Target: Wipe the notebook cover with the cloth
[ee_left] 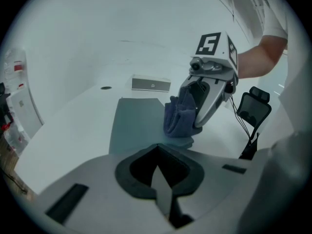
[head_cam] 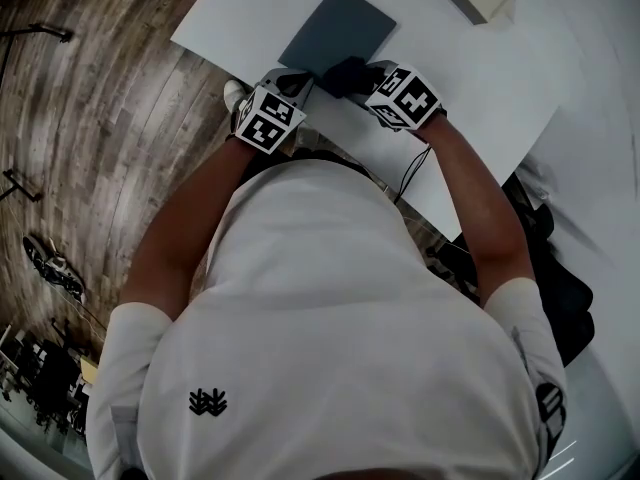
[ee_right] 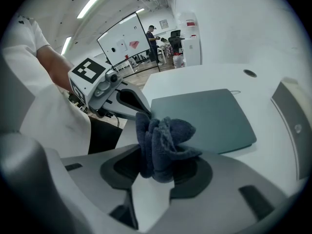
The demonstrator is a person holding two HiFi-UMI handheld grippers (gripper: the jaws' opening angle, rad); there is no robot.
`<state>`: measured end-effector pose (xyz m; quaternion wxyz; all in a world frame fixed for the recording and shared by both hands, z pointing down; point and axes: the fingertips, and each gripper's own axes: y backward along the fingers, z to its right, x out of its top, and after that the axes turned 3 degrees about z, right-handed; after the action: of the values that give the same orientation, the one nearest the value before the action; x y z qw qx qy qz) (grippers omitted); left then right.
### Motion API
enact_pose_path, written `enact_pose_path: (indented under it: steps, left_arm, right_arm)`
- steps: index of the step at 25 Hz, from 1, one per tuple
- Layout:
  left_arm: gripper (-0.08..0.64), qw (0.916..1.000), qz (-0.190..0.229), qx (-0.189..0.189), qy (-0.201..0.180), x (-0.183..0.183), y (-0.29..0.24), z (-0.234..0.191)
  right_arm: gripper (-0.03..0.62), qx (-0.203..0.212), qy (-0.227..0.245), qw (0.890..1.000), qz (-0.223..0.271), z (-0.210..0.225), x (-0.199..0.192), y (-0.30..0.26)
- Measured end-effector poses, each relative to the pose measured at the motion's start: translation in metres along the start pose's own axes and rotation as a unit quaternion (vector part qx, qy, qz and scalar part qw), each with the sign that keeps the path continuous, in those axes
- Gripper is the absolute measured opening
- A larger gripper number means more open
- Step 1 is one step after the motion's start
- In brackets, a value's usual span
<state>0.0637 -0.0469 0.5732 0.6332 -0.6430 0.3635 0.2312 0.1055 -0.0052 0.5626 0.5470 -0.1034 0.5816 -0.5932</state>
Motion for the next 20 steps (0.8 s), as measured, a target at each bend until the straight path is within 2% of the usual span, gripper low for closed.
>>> enact_pose_path:
  steps: [6, 20]
  left_arm:
    - [0.006, 1.0000, 0.000, -0.005, 0.000, 0.001, 0.001, 0.000]
    - [0.006, 1.0000, -0.001, -0.009, -0.003, 0.001, -0.001, 0.000]
  right_arm:
    - [0.160, -0.014, -0.006, 1.000, -0.014, 0.042, 0.003, 0.012]
    - [0.160, -0.098, -0.039, 0.994, -0.028, 0.148, 0.004, 0.046]
